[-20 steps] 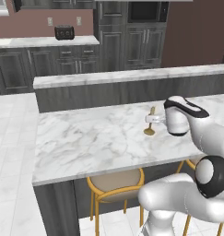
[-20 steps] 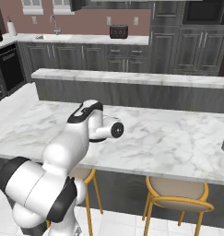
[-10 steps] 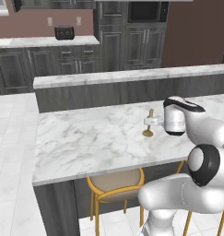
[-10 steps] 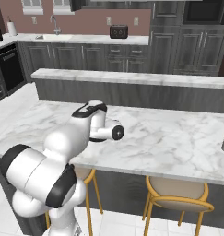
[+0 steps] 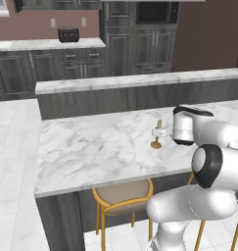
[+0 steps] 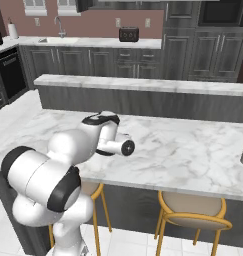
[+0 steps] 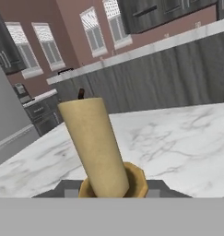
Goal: Get the candle and the liquor from the cabinet and move them to the dining counter.
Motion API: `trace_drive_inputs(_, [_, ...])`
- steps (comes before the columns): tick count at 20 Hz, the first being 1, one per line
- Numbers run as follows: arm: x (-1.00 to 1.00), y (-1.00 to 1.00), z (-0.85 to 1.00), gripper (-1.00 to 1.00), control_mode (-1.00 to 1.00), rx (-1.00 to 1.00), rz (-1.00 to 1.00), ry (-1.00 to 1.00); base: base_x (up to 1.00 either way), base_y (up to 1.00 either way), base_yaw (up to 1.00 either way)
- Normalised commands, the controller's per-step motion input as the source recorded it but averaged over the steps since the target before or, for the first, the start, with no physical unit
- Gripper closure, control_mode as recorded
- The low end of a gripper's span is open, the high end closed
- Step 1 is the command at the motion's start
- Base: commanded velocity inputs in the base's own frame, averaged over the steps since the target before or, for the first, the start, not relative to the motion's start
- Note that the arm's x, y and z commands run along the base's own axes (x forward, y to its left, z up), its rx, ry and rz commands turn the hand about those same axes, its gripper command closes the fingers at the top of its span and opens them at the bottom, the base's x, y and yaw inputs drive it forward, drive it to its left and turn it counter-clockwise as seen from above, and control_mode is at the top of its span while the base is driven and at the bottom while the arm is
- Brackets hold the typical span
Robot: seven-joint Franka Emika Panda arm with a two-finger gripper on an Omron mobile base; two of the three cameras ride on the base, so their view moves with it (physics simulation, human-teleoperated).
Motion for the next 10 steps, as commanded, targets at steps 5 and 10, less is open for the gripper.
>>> trace_drive_inputs(5, [0.09, 0.01, -0.22, 1.00, -1.00, -0.05, 0.00, -0.01, 0.00, 0.00, 0.00])
trace_drive_inputs(10, [0.12, 0.01, -0.12, 1.00, -1.00, -0.06, 0.00, -0.04, 0.00, 0.00, 0.00])
